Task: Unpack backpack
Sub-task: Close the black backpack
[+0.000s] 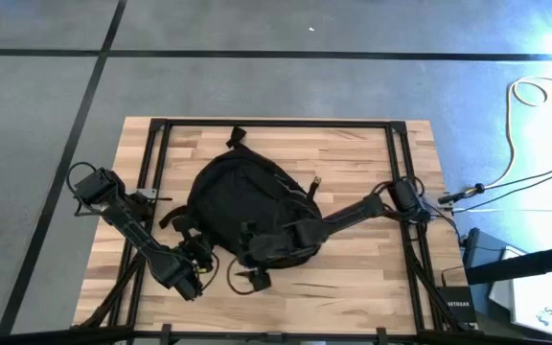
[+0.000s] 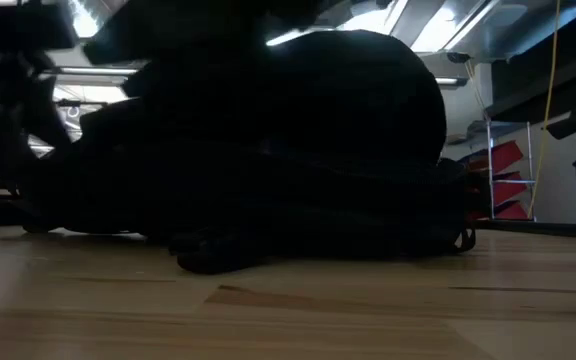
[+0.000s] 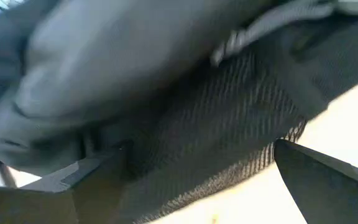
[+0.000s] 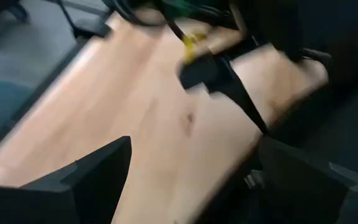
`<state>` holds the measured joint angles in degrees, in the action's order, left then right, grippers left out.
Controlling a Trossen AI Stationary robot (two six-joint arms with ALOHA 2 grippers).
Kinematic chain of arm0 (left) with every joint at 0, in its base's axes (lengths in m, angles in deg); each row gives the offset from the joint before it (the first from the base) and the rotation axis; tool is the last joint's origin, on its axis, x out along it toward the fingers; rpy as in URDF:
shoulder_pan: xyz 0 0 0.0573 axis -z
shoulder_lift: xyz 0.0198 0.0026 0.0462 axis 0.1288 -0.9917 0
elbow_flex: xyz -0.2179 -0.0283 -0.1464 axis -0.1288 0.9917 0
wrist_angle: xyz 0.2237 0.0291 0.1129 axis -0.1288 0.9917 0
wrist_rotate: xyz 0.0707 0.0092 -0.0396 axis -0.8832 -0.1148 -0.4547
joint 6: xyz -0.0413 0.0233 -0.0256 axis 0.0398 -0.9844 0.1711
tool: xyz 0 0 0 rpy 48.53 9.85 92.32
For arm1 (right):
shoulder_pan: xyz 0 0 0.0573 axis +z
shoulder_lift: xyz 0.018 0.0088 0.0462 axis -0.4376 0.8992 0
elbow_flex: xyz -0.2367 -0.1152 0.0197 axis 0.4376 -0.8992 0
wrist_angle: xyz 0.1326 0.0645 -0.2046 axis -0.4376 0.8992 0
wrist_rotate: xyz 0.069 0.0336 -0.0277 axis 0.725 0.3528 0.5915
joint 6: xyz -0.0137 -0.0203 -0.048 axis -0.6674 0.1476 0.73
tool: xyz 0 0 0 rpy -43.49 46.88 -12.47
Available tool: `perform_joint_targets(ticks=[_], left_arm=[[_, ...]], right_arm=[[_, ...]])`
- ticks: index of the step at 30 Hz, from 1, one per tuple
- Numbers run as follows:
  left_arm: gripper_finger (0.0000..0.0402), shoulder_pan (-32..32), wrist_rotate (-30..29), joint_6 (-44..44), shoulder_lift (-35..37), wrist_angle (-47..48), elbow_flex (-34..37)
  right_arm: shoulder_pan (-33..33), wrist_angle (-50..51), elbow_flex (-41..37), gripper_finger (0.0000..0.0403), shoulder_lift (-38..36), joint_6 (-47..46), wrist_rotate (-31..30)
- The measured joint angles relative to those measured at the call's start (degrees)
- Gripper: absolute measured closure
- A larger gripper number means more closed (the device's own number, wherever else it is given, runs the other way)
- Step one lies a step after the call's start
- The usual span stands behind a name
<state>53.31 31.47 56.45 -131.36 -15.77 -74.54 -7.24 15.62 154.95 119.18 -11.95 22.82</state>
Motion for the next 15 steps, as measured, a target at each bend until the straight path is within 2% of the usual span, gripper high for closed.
perform_joint_targets(ticks=[6,11,15], left_arm=[[0.0048,-0.36,0.94,-1.34,0.16,-11.81,4.49],[0.0049,-1.57,0.29,-1.45,0.16,-16.35,6.4],[0.005,-2.65,-0.13,-2.11,0.16,-18.68,6.45]], right_arm=[[-1.37,6.55,6.44,0.0068,4.28,-0.27,-0.27],[-1.86,17.66,6.9,0.0068,4.3,-3.23,-10.01],[-1.85,27.52,6.77,0.0081,3.96,-7.92,-14.74]])
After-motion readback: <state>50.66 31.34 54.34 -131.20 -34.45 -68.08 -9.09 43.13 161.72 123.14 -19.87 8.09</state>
